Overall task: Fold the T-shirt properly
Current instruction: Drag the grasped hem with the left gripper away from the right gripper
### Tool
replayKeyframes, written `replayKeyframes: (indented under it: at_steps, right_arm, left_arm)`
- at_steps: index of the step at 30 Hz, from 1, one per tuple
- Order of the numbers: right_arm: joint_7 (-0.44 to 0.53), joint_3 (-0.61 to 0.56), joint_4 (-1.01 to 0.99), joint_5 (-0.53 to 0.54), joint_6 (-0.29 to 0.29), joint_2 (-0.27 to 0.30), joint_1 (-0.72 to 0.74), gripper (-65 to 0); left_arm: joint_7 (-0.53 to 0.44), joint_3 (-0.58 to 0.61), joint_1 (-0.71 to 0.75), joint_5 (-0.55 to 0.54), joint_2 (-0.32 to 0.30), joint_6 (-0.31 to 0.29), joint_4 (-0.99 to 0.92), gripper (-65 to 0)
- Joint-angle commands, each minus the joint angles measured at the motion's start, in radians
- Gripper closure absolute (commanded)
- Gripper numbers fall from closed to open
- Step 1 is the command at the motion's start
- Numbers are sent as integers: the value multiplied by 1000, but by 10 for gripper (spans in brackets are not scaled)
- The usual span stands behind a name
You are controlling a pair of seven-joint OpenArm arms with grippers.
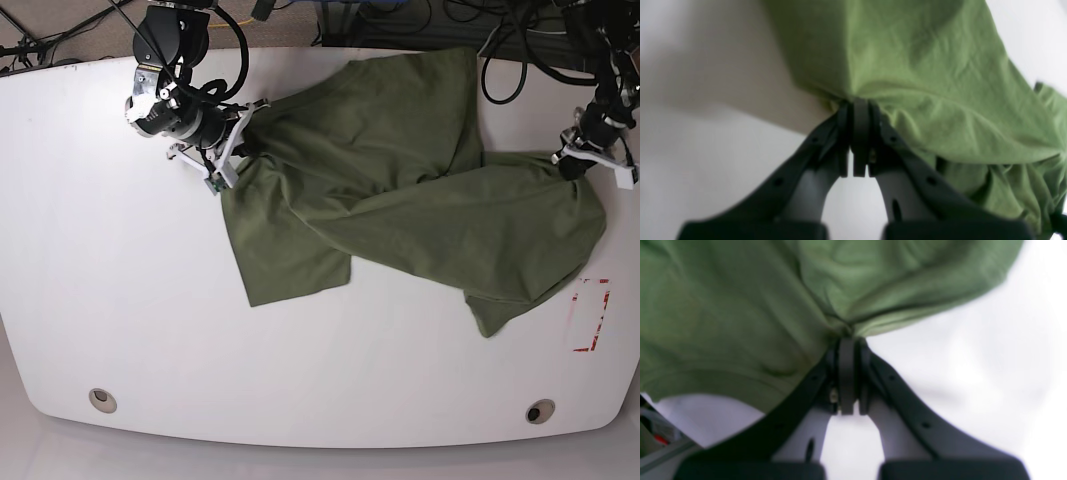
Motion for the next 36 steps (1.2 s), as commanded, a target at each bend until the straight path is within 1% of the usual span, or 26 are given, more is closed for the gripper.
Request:
replayKeyframes:
  at_steps: [1, 2, 4, 7, 11, 14, 16, 18, 20, 21, 22, 24, 27, 29, 30, 32, 34, 36]
  right_arm:
    - [17, -55, 43, 19, 2, 7, 9, 0]
    - [17, -77, 49, 19, 2, 11, 9, 0]
    - [17, -100, 53, 17, 2, 11, 9, 0]
    - [17, -104, 53, 19, 2, 9, 6, 0]
    - [17, -104, 49, 19, 2, 11, -1, 0]
    - [17, -101, 49, 19, 2, 14, -16, 0]
    - [17, -101, 52, 22, 2, 47, -34, 0]
    - [17, -101, 49, 23, 2, 66, -42, 0]
    - [17, -87, 47, 17, 2, 73, -42, 0]
    - [17, -74, 47, 20, 2, 75, -42, 0]
    - [17, -57, 47, 23, 2, 75, -41, 0]
    - [17, -18, 47, 23, 2, 73, -33, 0]
    - [17, 15, 47, 25, 2, 76, -24, 0]
    - [17, 26, 46, 22, 2, 87, -7, 0]
    - [17, 26, 46, 22, 2, 103, -1, 0]
    - [17, 25, 46, 26, 2, 119, 2, -22]
    - [17, 29, 46, 26, 2, 119, 2, -59]
    - [17, 31, 46, 26, 2, 121, 4, -119]
  left_arm:
    - [13, -60, 38, -19, -12, -14, 90, 0]
    - [23, -84, 61, -19, -11, -28, 121, 0]
    - [36, -118, 104, -19, -9, -77, 155, 0]
    - [39, -147, 163, -19, -9, -143, 190, 0]
    - [39, -164, 209, -18, -9, -183, 202, 0]
    - [39, -172, 224, -13, -9, -195, 199, 0]
    - [39, -187, 249, -13, -12, -198, 198, 0]
    - [39, -193, 261, -13, -12, -212, 198, 0]
    - [39, -199, 266, -13, -17, -253, 198, 0]
    - [39, -199, 266, -12, -18, -267, 198, -18]
    - [39, -199, 266, -12, -26, -279, 198, -50]
    - [39, -195, 266, -12, -32, -301, 199, -150]
    - [39, -196, 267, -13, -23, -330, 202, -315]
    - [40, -192, 267, -13, -22, -344, 202, -404]
    - [40, -190, 267, -13, -23, -347, 202, -436]
    - [40, -190, 267, -15, -23, -350, 204, -468]
    - [40, -190, 267, -18, -25, -351, 213, -468]
    - [40, -193, 267, -18, -35, -354, 234, -465]
